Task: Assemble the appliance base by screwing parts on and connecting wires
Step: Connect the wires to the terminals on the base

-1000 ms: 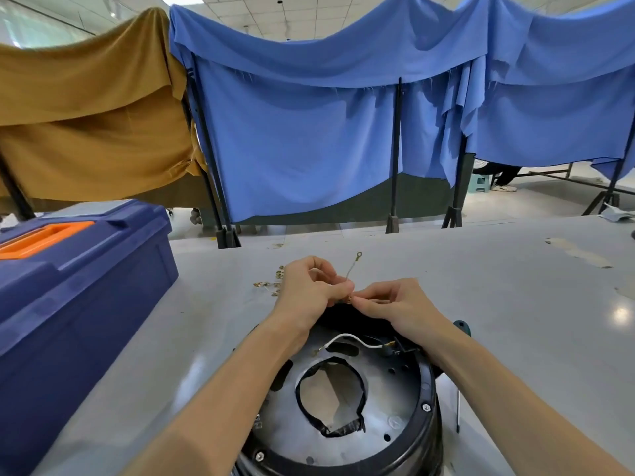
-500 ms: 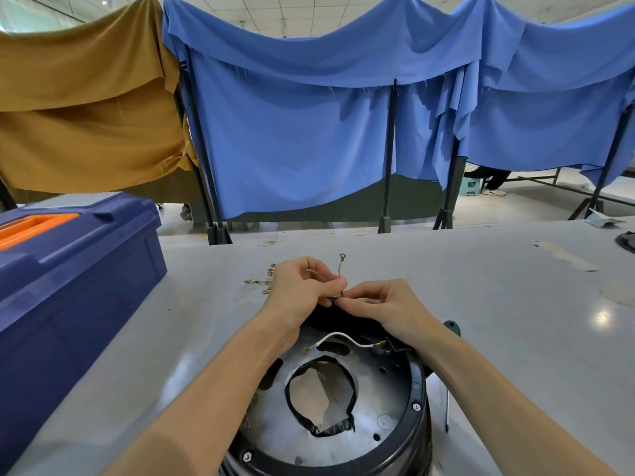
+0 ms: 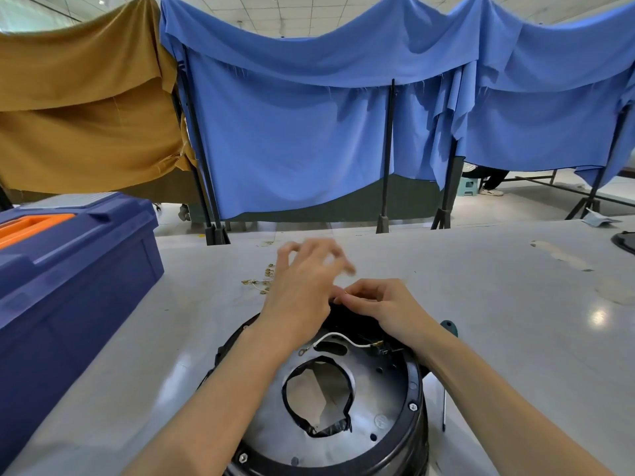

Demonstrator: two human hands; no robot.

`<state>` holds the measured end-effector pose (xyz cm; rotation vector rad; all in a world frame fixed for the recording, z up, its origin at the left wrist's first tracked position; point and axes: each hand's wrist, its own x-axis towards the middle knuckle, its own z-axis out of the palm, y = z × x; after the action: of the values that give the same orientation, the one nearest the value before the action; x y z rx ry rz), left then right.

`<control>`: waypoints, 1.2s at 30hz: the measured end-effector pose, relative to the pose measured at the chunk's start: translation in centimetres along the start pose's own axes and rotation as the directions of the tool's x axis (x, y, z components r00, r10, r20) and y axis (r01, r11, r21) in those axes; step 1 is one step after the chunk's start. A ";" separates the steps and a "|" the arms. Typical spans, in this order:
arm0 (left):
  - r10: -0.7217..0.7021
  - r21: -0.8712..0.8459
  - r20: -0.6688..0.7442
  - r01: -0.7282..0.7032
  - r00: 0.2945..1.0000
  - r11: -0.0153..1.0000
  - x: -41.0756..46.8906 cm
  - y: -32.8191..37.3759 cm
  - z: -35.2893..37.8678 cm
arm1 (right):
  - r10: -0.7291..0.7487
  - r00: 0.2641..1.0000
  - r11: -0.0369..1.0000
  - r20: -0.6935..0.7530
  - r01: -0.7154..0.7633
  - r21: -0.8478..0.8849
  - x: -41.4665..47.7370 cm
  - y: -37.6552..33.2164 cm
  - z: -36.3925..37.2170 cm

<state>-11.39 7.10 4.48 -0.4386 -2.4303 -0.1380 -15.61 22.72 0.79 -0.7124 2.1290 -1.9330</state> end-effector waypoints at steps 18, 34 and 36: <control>-0.026 -0.678 0.475 0.385 0.879 0.626 -2.1 3.8 -4.3 | -0.040 0.998 0.998 0.041 0.042 -0.051 -0.2 0.0 -0.5; -0.130 -0.495 0.437 0.359 0.890 0.792 -4.0 3.2 -1.8 | -0.005 1.000 1.000 -0.002 0.005 0.019 0.1 0.4 -0.3; -0.135 -0.506 0.423 0.357 0.896 0.785 -4.2 3.4 -1.6 | 0.001 1.000 1.000 -0.003 -0.001 0.017 0.0 0.4 -0.3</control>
<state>-6.23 8.77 3.11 -0.4196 -2.7815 -1.0188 -15.85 23.04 0.46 -0.7049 2.1116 -1.9508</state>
